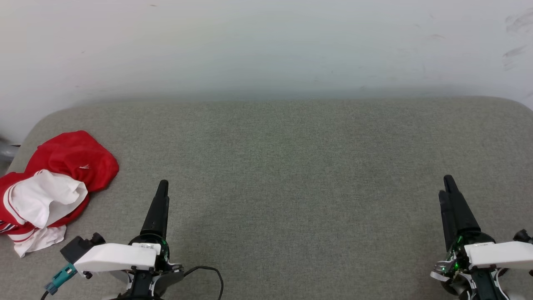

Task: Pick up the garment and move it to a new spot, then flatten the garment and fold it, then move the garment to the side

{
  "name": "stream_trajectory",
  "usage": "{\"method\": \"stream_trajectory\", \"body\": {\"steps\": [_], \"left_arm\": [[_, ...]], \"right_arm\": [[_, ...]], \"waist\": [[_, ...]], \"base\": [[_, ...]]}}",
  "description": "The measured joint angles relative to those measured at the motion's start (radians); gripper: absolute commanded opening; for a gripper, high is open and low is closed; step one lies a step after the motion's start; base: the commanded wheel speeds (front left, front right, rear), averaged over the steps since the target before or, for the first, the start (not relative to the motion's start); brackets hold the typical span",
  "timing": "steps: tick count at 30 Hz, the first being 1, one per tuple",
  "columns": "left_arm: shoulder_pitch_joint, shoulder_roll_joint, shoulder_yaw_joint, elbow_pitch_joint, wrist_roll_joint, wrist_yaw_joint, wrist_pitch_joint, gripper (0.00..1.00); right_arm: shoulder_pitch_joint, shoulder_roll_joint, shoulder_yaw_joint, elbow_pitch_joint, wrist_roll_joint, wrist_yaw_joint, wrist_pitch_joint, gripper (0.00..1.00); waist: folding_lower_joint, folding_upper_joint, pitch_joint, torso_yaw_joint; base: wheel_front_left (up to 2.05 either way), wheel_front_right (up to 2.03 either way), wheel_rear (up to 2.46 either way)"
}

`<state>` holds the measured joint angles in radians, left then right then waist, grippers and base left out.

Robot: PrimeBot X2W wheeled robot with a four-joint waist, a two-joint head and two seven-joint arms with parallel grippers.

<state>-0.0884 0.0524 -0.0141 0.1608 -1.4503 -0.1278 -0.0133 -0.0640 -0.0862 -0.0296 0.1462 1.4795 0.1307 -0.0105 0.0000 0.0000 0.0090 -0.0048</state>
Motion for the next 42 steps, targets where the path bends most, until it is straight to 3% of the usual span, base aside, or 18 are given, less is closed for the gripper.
{"method": "stream_trajectory", "body": {"steps": [31,42], "left_arm": [[0.009,0.012,-0.01,-0.05,0.792,0.0,-0.107,1.0],[0.013,0.027,0.001,-0.057,0.961,0.0,-0.137,1.0]], "right_arm": [[-0.003,-0.01,0.028,-0.04,-0.861,0.0,-0.11,1.0],[-0.008,-0.009,0.03,-0.023,-1.034,0.0,-0.113,1.0]], "waist": [[0.0,0.0,-0.003,-0.012],[0.0,0.0,-0.005,-0.014]], "base": [[0.0,0.0,0.0],[0.0,0.0,0.0]]}}
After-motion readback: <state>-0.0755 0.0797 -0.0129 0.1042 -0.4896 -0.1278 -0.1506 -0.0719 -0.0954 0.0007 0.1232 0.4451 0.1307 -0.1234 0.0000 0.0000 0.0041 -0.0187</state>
